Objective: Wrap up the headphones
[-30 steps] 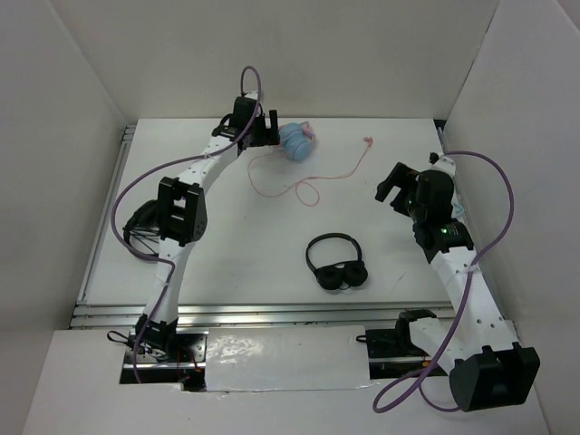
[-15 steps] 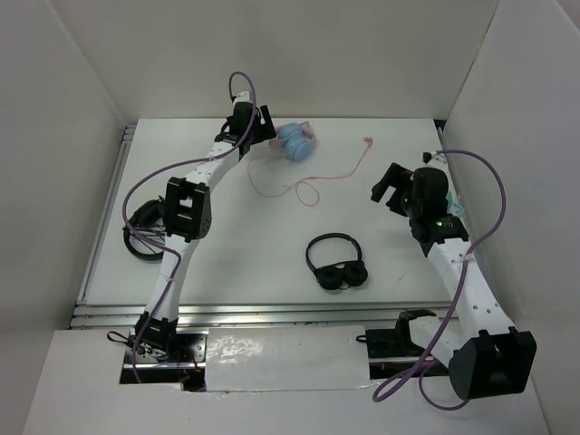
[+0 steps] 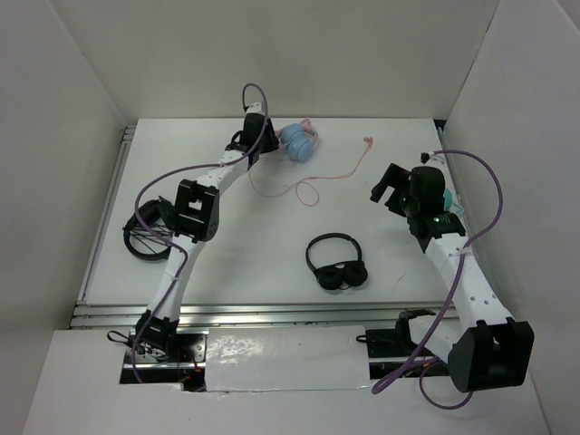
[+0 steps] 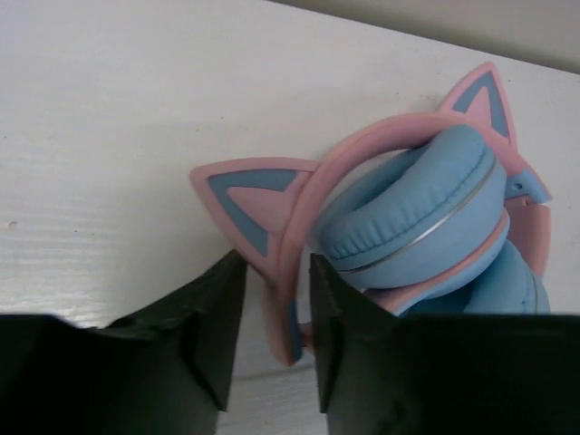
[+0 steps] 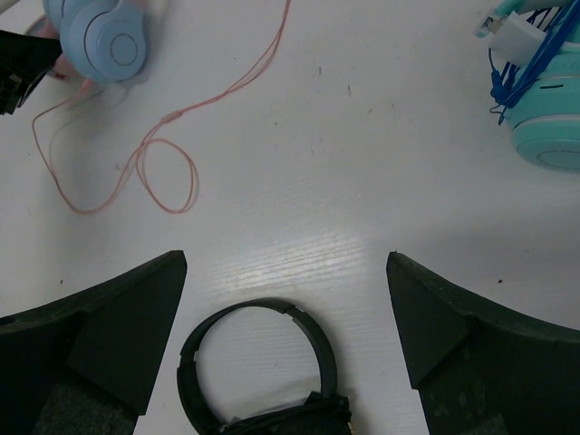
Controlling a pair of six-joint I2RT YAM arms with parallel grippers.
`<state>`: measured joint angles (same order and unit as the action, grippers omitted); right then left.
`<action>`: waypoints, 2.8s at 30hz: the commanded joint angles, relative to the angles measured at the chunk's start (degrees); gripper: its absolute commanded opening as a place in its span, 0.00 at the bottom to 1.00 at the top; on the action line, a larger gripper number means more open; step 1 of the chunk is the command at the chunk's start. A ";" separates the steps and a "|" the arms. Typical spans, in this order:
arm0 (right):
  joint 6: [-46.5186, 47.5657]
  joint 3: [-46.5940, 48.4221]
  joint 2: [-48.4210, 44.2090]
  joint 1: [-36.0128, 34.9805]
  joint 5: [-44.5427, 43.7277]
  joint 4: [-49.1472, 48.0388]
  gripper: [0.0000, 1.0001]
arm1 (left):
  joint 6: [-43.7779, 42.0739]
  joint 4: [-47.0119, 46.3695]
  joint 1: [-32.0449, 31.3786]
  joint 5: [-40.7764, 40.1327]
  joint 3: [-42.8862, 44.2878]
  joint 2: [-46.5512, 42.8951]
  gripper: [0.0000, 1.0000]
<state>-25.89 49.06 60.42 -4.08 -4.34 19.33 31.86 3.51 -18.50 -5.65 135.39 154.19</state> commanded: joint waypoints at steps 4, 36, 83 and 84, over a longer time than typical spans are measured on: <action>-0.13 0.16 -0.39 0.47 -2.16 -1.84 1.00 | 0.92 -6.84 -0.75 2.57 0.67 0.76 0.21; 21.92 -16.45 -10.60 -19.03 21.46 -34.70 1.00 | -4.87 -18.81 -0.83 -2.52 -63.33 -82.72 0.00; 12.97 35.41 60.17 -30.83 30.45 -67.14 0.00 | -11.55 18.47 0.13 8.73 -17.08 -85.53 0.00; 12.88 31.49 58.77 -29.95 30.09 -68.28 0.00 | -11.99 18.29 0.13 8.03 -19.53 -86.33 0.00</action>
<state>-9.72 81.21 122.41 -37.19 27.20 -47.37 20.62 27.40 -18.76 2.44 116.25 73.52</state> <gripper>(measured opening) 0.010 0.222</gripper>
